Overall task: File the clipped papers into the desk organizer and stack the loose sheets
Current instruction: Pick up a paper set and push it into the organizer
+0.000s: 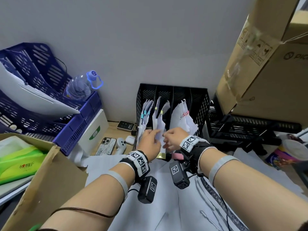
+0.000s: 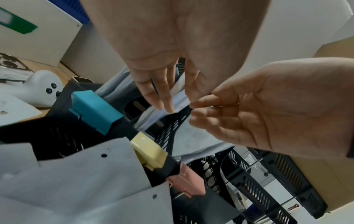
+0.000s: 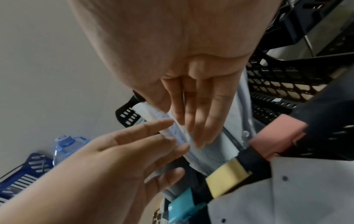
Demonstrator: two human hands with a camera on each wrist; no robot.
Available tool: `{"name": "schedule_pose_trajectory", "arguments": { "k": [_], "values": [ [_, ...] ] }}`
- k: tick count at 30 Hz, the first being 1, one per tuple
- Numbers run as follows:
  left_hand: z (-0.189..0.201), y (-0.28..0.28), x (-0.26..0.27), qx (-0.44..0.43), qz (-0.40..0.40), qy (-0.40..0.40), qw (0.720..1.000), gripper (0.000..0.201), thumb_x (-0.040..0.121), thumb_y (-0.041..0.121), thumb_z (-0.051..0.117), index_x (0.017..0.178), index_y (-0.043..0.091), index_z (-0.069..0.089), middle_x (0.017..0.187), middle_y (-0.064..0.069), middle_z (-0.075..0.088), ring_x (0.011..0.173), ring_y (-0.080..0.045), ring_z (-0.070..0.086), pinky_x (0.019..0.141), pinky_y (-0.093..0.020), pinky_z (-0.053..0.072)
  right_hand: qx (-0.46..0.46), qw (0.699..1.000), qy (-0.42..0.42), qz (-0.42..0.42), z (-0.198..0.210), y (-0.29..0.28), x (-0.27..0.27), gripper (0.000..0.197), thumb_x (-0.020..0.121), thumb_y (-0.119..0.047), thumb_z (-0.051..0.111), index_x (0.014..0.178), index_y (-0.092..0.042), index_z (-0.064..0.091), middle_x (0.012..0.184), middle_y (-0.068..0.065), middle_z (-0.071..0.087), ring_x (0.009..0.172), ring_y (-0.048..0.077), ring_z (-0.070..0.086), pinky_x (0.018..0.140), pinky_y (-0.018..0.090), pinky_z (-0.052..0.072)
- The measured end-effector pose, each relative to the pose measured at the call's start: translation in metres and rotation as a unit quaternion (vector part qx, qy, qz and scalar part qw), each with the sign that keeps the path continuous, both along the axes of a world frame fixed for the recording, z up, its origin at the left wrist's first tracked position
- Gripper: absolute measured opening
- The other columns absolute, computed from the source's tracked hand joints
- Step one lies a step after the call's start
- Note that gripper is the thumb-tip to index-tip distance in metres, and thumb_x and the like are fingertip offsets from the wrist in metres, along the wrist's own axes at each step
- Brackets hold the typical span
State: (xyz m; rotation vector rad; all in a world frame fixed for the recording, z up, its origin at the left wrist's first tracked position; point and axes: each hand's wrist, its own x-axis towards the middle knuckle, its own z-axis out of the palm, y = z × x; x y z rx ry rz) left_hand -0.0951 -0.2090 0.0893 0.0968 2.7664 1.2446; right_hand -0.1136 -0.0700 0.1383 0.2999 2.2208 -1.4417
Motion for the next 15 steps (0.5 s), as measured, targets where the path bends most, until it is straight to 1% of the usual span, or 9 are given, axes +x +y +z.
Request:
{"name": "schedule_pose_trajectory", "arguments": {
  "k": [1, 3, 5, 7, 10, 12, 13, 14, 15],
  "values": [
    [-0.001, 0.003, 0.003, 0.008, 0.011, 0.010, 1.000, 0.042, 0.092, 0.013, 0.055, 0.133, 0.019, 0.055, 0.125, -0.002, 0.044, 0.094, -0.016, 0.058, 0.098, -0.031, 0.048, 0.000, 1.000, -0.006, 0.001, -0.004, 0.006, 0.005, 0.021, 0.094, -0.013, 0.051, 0.093, 0.000, 0.067, 0.082, 0.013, 0.068, 0.078, 0.033, 0.074, 0.070, 0.042, 0.060],
    [-0.005, 0.012, 0.010, 0.029, 0.022, 0.012, 0.999, 0.022, 0.090, 0.016, 0.060, 0.111, 0.019, 0.064, 0.116, -0.002, 0.048, 0.079, -0.012, 0.058, 0.089, -0.031, 0.053, -0.009, 1.000, -0.022, -0.010, -0.014, 0.021, 0.017, 0.021, 0.093, -0.010, 0.050, 0.092, 0.000, 0.068, 0.081, 0.015, 0.067, 0.067, 0.029, 0.068, 0.063, 0.036, 0.056],
    [-0.010, 0.027, 0.017, 0.068, 0.006, -0.008, 0.998, 0.007, 0.086, 0.020, 0.064, 0.092, 0.019, 0.067, 0.101, -0.005, 0.062, 0.078, -0.018, 0.063, 0.085, -0.036, 0.056, -0.021, 0.998, -0.046, -0.022, -0.028, 0.044, 0.032, 0.021, 0.092, -0.006, 0.048, 0.087, -0.005, 0.068, 0.077, 0.014, 0.064, 0.061, 0.026, 0.062, 0.059, 0.030, 0.052],
    [-0.016, 0.047, 0.028, 0.110, -0.028, -0.064, 0.991, 0.009, 0.085, 0.025, 0.065, 0.085, 0.016, 0.066, 0.085, -0.009, 0.071, 0.077, -0.024, 0.069, 0.081, -0.039, 0.060, -0.001, 0.997, -0.070, -0.033, -0.043, 0.071, 0.050, 0.019, 0.093, -0.007, 0.049, 0.089, -0.007, 0.068, 0.071, 0.011, 0.062, 0.055, 0.022, 0.060, 0.054, 0.025, 0.045],
    [-0.026, 0.082, 0.047, 0.096, -0.099, -0.164, 0.977, 0.010, 0.091, 0.017, 0.062, 0.092, 0.008, 0.065, 0.081, -0.008, 0.069, 0.067, -0.017, 0.069, 0.072, -0.038, 0.059, 0.058, 0.992, -0.096, -0.055, -0.069, 0.121, 0.078, 0.017, 0.089, -0.013, 0.053, 0.082, -0.012, 0.068, 0.070, 0.009, 0.063, 0.058, 0.022, 0.061, 0.054, 0.028, 0.046],
    [-0.038, 0.103, 0.055, 0.050, -0.131, -0.211, 0.967, 0.013, 0.091, 0.018, 0.064, 0.102, 0.011, 0.063, 0.086, -0.005, 0.067, 0.074, -0.019, 0.069, 0.077, -0.039, 0.060, 0.094, 0.988, -0.107, -0.065, -0.084, 0.157, 0.096, 0.016, 0.085, -0.017, 0.056, 0.076, -0.014, 0.068, 0.075, 0.010, 0.065, 0.062, 0.022, 0.059, 0.058, 0.031, 0.047],
    [-0.046, 0.113, 0.058, 0.013, -0.132, -0.230, 0.964, 0.023, 0.089, 0.022, 0.066, 0.110, 0.012, 0.061, 0.090, -0.006, 0.067, 0.079, -0.022, 0.068, 0.080, -0.040, 0.060, 0.117, 0.985, -0.113, -0.064, -0.090, 0.175, 0.105, 0.016, 0.085, -0.018, 0.056, 0.081, -0.012, 0.070, 0.083, 0.010, 0.067, 0.069, 0.024, 0.062, 0.064, 0.033, 0.051],
    [-0.053, 0.122, 0.062, -0.027, -0.130, -0.238, 0.962, 0.036, 0.088, 0.027, 0.068, 0.119, 0.014, 0.056, 0.097, -0.007, 0.067, 0.083, -0.024, 0.067, 0.083, -0.039, 0.060, 0.151, 0.980, -0.115, -0.062, -0.097, 0.193, 0.114, 0.018, 0.088, -0.019, 0.056, 0.091, -0.010, 0.072, 0.095, 0.011, 0.070, 0.082, 0.026, 0.065, 0.074, 0.034, 0.055],
    [-0.058, 0.130, 0.066, -0.068, -0.131, -0.244, 0.959, 0.047, 0.087, 0.033, 0.068, 0.127, 0.016, 0.051, 0.106, -0.008, 0.068, 0.089, -0.026, 0.067, 0.085, -0.038, 0.058, 0.189, 0.973, -0.119, -0.058, -0.101, 0.208, 0.123, 0.022, 0.089, -0.019, 0.056, 0.103, -0.010, 0.071, 0.109, 0.012, 0.069, 0.094, 0.028, 0.065, 0.083, 0.032, 0.053]
  ]
}}
